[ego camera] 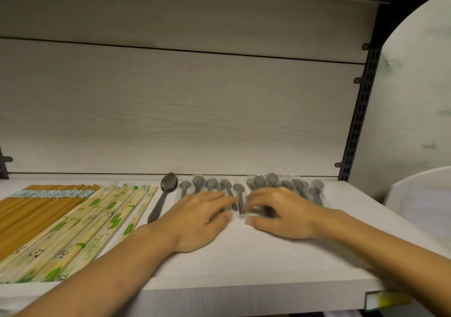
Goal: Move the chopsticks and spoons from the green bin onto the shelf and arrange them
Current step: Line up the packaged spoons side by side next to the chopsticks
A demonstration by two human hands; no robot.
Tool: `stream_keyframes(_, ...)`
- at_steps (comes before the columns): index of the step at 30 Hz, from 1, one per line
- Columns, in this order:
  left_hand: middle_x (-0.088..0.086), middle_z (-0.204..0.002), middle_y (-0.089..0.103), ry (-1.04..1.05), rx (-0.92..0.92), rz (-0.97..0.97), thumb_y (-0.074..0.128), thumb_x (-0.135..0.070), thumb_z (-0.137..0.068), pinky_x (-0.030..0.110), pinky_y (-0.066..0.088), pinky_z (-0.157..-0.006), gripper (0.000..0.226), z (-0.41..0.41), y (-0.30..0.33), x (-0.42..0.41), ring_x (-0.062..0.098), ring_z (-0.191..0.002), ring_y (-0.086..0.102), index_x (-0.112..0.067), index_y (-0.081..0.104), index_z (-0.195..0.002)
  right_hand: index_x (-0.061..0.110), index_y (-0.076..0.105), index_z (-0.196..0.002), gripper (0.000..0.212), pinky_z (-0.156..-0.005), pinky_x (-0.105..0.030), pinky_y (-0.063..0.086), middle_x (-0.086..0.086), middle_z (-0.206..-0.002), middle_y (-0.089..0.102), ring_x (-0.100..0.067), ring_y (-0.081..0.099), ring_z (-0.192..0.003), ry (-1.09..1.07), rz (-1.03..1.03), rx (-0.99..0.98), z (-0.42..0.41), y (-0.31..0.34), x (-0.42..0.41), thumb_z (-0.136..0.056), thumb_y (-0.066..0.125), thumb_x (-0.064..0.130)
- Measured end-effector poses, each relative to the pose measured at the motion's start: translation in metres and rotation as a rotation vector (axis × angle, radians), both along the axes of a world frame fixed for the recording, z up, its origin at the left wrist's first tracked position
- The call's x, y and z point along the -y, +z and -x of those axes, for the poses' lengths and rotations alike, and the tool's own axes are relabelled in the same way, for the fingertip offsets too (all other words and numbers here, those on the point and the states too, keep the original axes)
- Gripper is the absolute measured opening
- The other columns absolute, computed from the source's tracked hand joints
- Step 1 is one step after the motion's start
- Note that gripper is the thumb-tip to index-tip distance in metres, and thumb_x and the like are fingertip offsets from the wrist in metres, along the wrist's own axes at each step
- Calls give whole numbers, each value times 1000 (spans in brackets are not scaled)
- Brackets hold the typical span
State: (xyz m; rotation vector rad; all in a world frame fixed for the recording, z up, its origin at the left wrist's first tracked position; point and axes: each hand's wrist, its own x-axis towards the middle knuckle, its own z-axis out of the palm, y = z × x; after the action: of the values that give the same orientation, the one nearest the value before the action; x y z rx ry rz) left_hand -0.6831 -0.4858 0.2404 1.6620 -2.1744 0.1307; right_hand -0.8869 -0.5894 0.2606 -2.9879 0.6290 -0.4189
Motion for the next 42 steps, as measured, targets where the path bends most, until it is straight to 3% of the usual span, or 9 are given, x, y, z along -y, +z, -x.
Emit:
stream_keyframes(4,-14,-112,60,-59,0,-56,34,-44,-100,28,39,-95,34,0,-2,4,5,-108,50,-31,58,-120,22,67,-101,26,-74,-30,47,12,-84,63,-6,53,-75,-40,70,-7,3,-1,-5,-92,54,44)
stream_keyframes(8,-19,-81,51,-42,-54,-32,40,-46,-96,22,36,-72,15,-2,-3,5,4,-82,48,-38,51,-90,30,54,-128,41,-65,-15,38,22,-77,52,6,49,-72,-39,58,-6,-1,3,-12,-91,55,49)
stream_keyframes(11,-18,-81,50,-34,-77,-33,42,-47,-96,19,34,-70,20,-3,-4,4,4,-81,48,-34,56,-100,31,62,-123,37,-61,-15,30,27,-69,40,8,43,-69,-25,70,-15,-10,4,-15,-92,55,49)
stream_keyframes(14,-16,-83,52,-24,-92,-48,42,-48,-96,20,37,-70,25,-2,-3,3,5,-82,49,-33,57,-107,29,70,-114,28,-66,-21,34,19,-73,52,-2,42,-69,-53,100,10,-15,3,-15,-94,55,42)
stream_keyframes(18,-11,-94,61,-25,-95,-67,41,-48,-96,30,46,-81,29,-2,-2,1,9,-89,54,-33,59,-112,27,72,-112,24,-57,-15,33,13,-68,59,-2,44,-60,-103,143,65,-16,4,-20,-95,56,26)
stream_keyframes(22,-12,-91,60,-29,-116,-82,40,-49,-95,30,47,-80,28,-4,-4,2,9,-86,54,-36,57,-114,23,72,-113,24,-70,-23,47,1,-90,74,-10,61,-73,-120,131,144,-11,4,-24,-94,57,23)
stream_keyframes(31,-16,-93,52,-22,-103,-80,40,-50,-95,25,38,-77,33,-6,-7,5,10,-89,50,-32,56,-117,27,54,-135,45,-77,-36,52,8,-79,59,-14,60,-78,-208,35,25,-8,4,-17,-90,54,23)
stream_keyframes(36,-14,-104,56,-40,10,16,40,-46,-97,27,38,-83,33,0,1,-1,10,-100,51,-29,54,-121,27,62,-124,35,-88,-34,46,6,-102,66,-13,57,-94,-301,33,58,20,13,-15,-90,58,35)
stream_keyframes(42,-13,-141,47,-102,130,-129,28,-55,-98,34,31,-109,52,17,3,10,10,-133,39,-30,45,-139,26,54,-136,61,-113,-29,24,3,-147,45,-14,36,-138,-292,-49,-81,44,6,-14,-86,55,61)
